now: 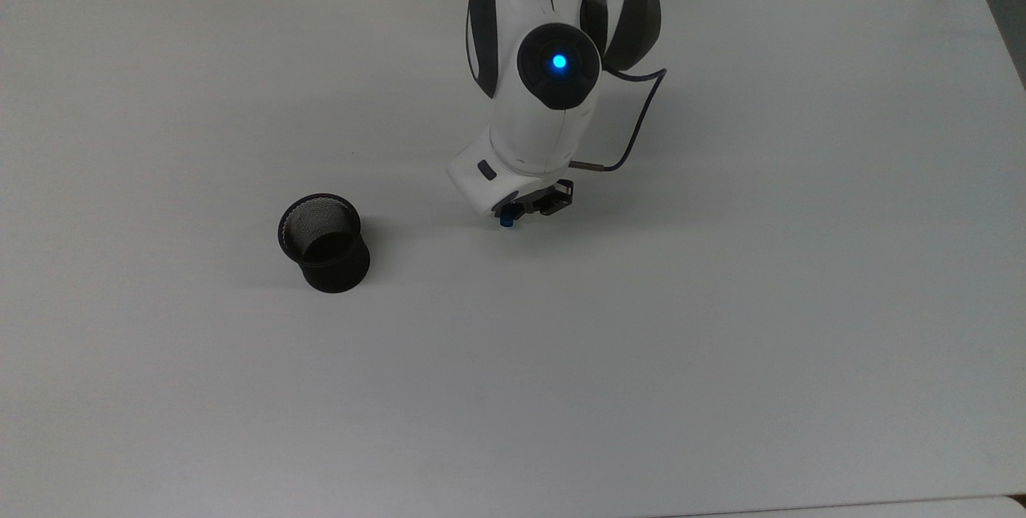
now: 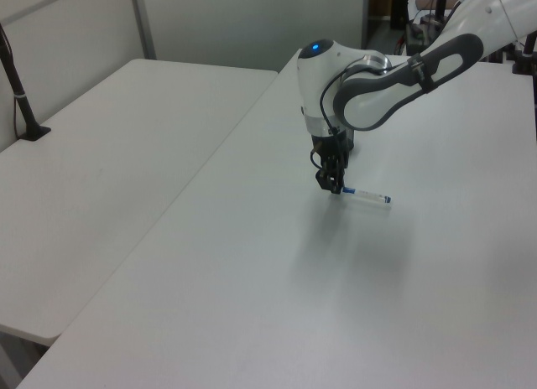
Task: Insert the marker
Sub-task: 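Lift the marker and carry it over the black mesh cup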
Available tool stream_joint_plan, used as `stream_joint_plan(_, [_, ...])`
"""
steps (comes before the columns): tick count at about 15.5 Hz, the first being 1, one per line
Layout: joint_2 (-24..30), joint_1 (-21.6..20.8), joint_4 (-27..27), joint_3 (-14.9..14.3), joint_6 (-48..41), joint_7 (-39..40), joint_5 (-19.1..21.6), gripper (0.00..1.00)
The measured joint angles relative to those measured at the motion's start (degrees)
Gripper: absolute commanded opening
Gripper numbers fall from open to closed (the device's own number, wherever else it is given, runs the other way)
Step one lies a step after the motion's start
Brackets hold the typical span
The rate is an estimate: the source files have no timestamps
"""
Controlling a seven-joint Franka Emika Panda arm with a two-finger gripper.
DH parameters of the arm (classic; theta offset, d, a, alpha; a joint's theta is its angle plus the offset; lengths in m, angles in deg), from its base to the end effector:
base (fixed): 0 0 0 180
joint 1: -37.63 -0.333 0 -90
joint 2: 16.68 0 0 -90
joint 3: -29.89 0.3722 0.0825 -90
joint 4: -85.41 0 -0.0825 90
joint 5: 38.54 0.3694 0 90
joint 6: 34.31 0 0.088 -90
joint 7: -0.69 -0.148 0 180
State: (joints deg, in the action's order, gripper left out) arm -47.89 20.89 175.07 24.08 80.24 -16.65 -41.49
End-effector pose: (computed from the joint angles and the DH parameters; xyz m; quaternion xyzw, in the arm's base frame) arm 0.6805 0.1367 0.3350 0.9966 -0.0380 -0.0402 0.0610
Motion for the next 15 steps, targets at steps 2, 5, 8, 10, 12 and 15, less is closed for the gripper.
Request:
stream_joint_plan(2, [1.5,0.1,-0.5,-0.4,0.0,0.1,0.0,0.0])
stream_joint_plan(5, [6.4,1.3,-1.1,-1.1,-0.2,1.1,0.0,0.0])
stream_joint_plan(8, [12.2,3.7,-1.6,-2.1,-0.2,4.0,0.0,0.0])
stream_joint_plan(10, [14.9,6.1,-1.6,-2.4,0.3,6.0,0.0,0.0])
stream_joint_plan(12, [15.9,8.6,-1.6,-2.5,3.8,6.8,0.0,0.0])
stream_joint_plan(15, [15.7,11.7,-1.0,-2.6,10.7,6.9,0.0,0.0])
